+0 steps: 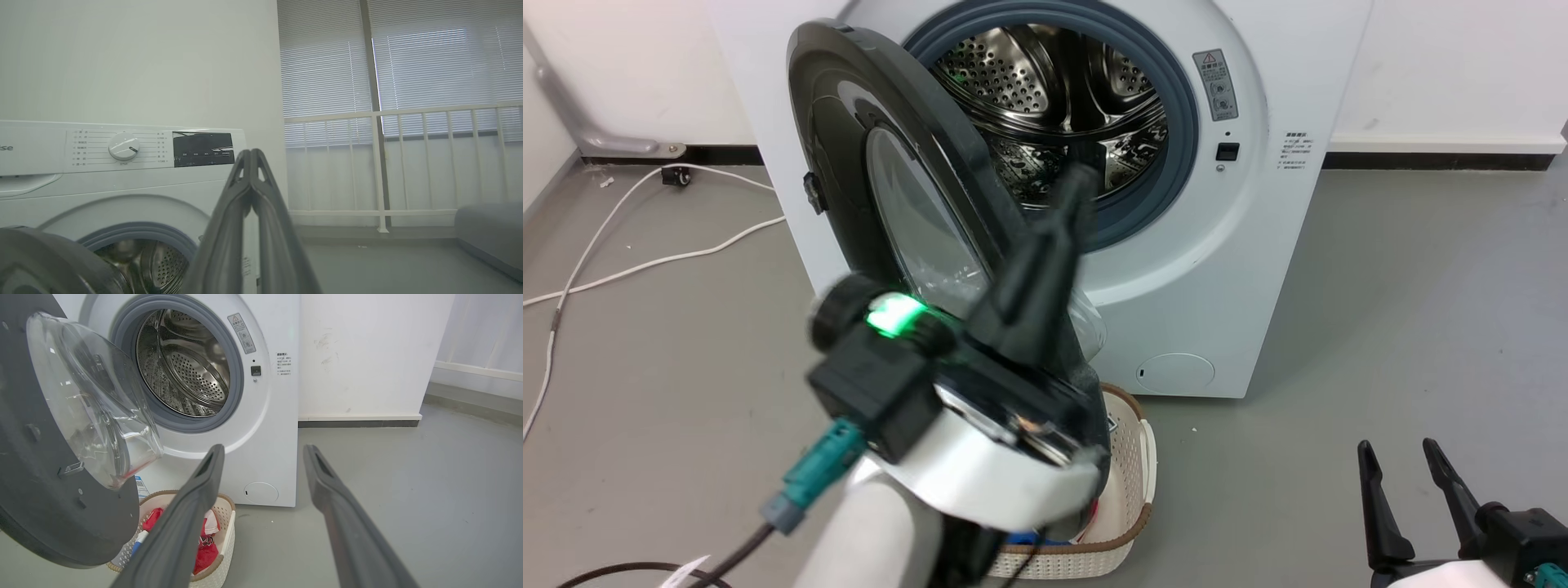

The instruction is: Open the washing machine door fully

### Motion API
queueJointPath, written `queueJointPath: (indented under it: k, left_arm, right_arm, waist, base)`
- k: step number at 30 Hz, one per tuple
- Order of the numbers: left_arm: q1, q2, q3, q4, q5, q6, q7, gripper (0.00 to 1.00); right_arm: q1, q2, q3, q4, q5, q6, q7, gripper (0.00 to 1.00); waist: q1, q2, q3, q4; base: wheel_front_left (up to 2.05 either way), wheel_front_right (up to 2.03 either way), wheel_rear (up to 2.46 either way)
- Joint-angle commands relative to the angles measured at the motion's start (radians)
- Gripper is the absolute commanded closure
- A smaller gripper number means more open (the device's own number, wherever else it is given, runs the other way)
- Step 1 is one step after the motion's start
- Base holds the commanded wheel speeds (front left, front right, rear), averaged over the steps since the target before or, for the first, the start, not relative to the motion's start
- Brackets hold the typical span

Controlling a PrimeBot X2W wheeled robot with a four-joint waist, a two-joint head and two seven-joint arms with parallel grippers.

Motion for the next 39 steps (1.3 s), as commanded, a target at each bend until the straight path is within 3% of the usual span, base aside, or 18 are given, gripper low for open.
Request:
queueJointPath:
  k: [1, 7, 17, 21, 31, 39]
  left_arm:
    - [0.018, 0.0, -0.035, -0.014, -0.027, -0.004, 0.023, 1.0]
    - [0.082, 0.0, -0.209, -0.016, -0.1, -0.022, 0.146, 1.0]
    - [0.204, 0.023, -0.395, 0.162, -0.199, -0.042, 0.271, 1.0]
    - [0.212, 0.024, -0.391, 0.256, -0.192, -0.029, 0.243, 1.0]
    - [0.126, 0.013, -0.291, 0.484, -0.141, 0.073, 0.08, 1.0]
    - [0.066, 0.006, -0.263, 0.581, -0.154, 0.103, 0.005, 1.0]
  right_arm:
    - [0.01, 0.004, 0.001, 0.003, -0.003, 0.0, 0.0, 0.0]
    - [0.012, 0.005, 0.002, 0.009, 0.002, 0.0, -0.002, 0.0]
    - [-0.01, 0.005, 0.009, 0.011, -0.008, 0.0, 0.01, 0.0]
    - [-0.014, 0.005, 0.009, 0.013, -0.009, 0.0, 0.013, 0.0]
    - [-0.022, 0.006, 0.012, 0.015, 0.0, 0.0, 0.016, 0.0]
    - [-0.023, 0.006, 0.013, 0.019, 0.002, 0.0, 0.02, 0.0]
  waist:
    - [0.0, 0.0, -0.001, -0.001]
    - [0.0, 0.0, -0.002, -0.002]
    - [0.0, 0.0, 0.01, -0.015]
    - [0.0, 0.0, 0.016, -0.023]
    - [0.0, 0.0, 0.033, -0.037]
    - [0.0, 0.0, 0.041, -0.041]
  base:
    - [0.0, 0.0, 0.0]
    - [0.0, 0.0, 0.0]
    - [0.0, 0.0, 0.0]
    - [0.0, 0.0, 0.0]
    - [0.0, 0.0, 0.0]
    - [0.0, 0.0, 0.0]
